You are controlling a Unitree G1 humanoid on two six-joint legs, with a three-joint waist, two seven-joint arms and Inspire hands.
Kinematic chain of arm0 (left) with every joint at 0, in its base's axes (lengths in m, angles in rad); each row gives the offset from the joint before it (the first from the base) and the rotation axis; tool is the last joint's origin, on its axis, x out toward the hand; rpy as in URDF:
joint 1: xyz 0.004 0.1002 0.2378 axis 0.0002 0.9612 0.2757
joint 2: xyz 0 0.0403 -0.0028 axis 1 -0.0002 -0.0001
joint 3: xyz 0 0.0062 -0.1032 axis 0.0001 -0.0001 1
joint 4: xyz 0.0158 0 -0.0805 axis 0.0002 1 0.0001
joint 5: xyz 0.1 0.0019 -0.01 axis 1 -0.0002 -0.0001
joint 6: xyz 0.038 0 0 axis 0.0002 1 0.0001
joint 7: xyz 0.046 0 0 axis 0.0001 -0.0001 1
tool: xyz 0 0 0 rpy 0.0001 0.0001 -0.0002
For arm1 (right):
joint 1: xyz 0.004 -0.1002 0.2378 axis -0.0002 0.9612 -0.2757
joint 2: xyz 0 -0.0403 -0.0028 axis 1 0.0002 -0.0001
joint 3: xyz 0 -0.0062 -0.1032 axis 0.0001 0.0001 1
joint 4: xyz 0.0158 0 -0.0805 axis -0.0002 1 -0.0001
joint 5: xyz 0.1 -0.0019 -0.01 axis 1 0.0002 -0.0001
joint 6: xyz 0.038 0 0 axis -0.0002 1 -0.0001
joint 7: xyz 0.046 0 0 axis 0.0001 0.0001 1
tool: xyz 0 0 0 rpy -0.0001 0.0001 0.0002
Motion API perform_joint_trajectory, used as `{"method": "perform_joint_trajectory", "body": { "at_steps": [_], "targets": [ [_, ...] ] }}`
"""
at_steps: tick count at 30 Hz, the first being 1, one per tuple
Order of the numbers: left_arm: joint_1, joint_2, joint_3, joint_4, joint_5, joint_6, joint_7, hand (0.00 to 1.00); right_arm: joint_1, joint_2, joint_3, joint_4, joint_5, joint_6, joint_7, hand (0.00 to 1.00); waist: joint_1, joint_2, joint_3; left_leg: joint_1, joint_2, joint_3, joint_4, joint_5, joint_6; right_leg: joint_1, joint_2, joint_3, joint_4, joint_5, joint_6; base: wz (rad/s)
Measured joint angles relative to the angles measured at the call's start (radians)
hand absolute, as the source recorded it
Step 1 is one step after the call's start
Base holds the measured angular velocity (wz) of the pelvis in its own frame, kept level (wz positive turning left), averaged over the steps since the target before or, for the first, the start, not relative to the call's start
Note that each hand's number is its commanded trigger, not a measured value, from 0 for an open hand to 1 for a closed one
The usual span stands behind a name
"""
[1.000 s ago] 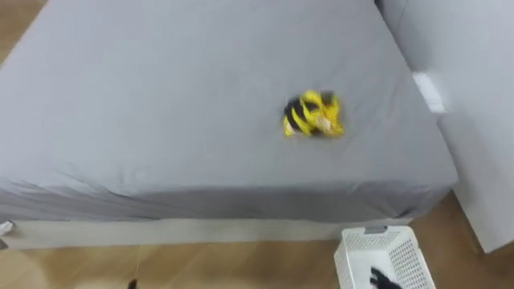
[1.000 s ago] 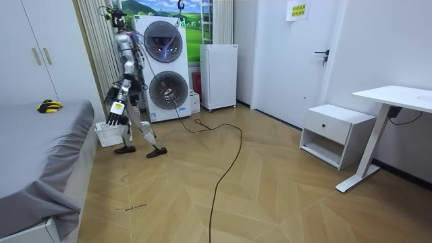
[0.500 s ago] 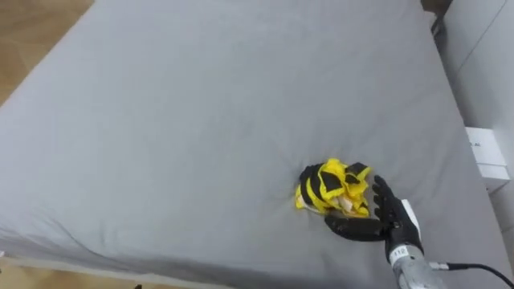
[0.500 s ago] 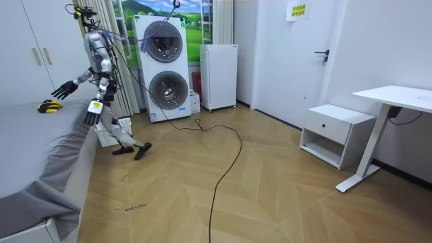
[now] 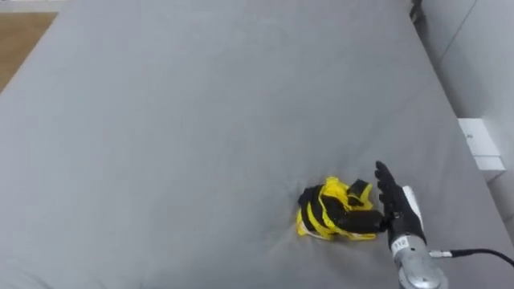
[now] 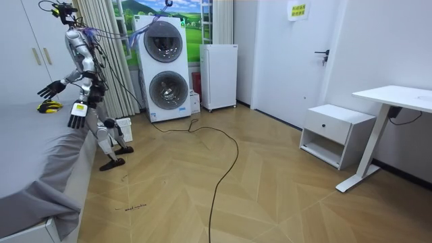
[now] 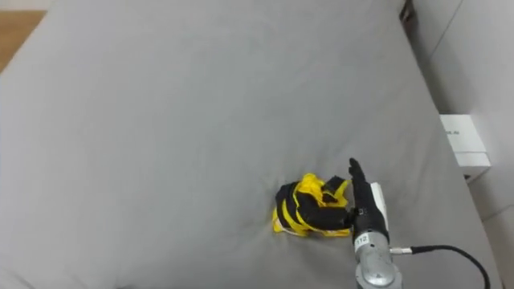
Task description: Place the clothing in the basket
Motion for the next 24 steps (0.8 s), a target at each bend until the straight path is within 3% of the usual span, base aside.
{"method": "perform_joint_trajectory", "body": {
  "at_steps": [4,6,9,14,15,16,17,19,22,24],
  "targets": [
    [-0.056,0.001,0.002,0.033,0.000,0.013,0.001,0.00,-0.050,-0.001,0.013,0.075,0.001,0.004,-0.008,0.00,0.005,-0.006,0.0046,-0.053,-0.011,-0.027,0.000,0.019,0.004,-0.032,-0.007,-0.036,0.002,-0.004,0.007,0.28],
    [-0.099,0.001,0.003,0.060,0.002,0.014,0.002,0.00,-0.109,0.001,0.019,0.176,-0.005,0.023,-0.014,0.00,0.023,-0.009,0.0079,-0.079,-0.015,-0.038,0.000,0.031,0.006,-0.052,-0.010,-0.052,0.002,-0.005,0.008,0.17],
    [-0.118,0.001,0.003,0.063,0.006,0.011,-0.001,0.00,-0.164,0.000,0.018,0.280,-0.004,0.027,-0.039,0.00,0.032,-0.007,0.0090,-0.107,-0.020,-0.059,0.005,0.040,0.009,-0.066,-0.013,-0.083,0.008,-0.004,0.008,0.27],
    [-0.172,0.001,0.003,0.068,0.021,0.014,-0.005,0.00,-0.270,-0.006,0.016,0.427,0.008,0.037,-0.077,0.00,0.069,-0.005,0.0099,-0.169,-0.021,-0.076,0.026,0.047,0.013,-0.125,-0.015,-0.093,0.036,-0.004,0.008,0.10],
    [-0.180,0.001,0.002,0.076,0.021,0.014,-0.005,0.00,-0.286,-0.007,0.017,0.458,0.015,0.038,-0.087,0.51,0.074,-0.005,0.0099,-0.175,-0.026,-0.085,0.025,0.049,0.014,-0.128,-0.017,-0.099,0.036,-0.005,0.009,0.18],
    [-0.185,0.001,0.002,0.081,0.021,0.014,-0.005,0.00,-0.294,-0.009,0.018,0.478,0.016,0.035,-0.095,0.83,0.079,-0.006,0.0094,-0.179,-0.027,-0.084,0.024,0.051,0.015,-0.131,-0.018,-0.102,0.036,-0.005,0.010,0.17],
    [-0.194,0.001,0.003,0.087,0.020,0.014,-0.003,0.00,-0.310,-0.014,0.024,0.515,0.027,0.032,-0.111,1.00,0.087,-0.007,0.0103,-0.184,-0.029,-0.086,0.023,0.053,0.016,-0.136,-0.019,-0.109,0.036,-0.005,0.011,0.13],
    [-0.194,0.005,0.005,0.098,0.022,0.016,0.000,0.00,-0.314,-0.022,0.029,0.531,0.057,0.030,-0.132,1.00,0.096,-0.007,0.0108,-0.190,-0.033,-0.097,0.025,0.054,0.016,-0.138,-0.015,-0.116,0.034,-0.004,0.012,0.11],
    [-0.177,0.014,0.017,0.119,0.020,0.056,0.021,0.00,-0.340,-0.044,0.025,0.586,0.074,0.021,-0.174,1.00,0.111,-0.002,0.0134,-0.209,-0.034,-0.108,0.041,0.052,0.018,-0.142,-0.017,-0.148,0.034,-0.003,0.014,0.15],
    [-0.164,0.020,-0.002,0.117,0.019,0.078,0.039,0.00,-0.388,-0.081,0.023,0.644,0.078,0.024,-0.202,1.00,0.119,0.011,0.0201,-0.234,-0.033,-0.120,0.051,0.053,0.017,-0.157,-0.018,-0.163,0.036,-0.003,0.014,0.21]
  ]
}}
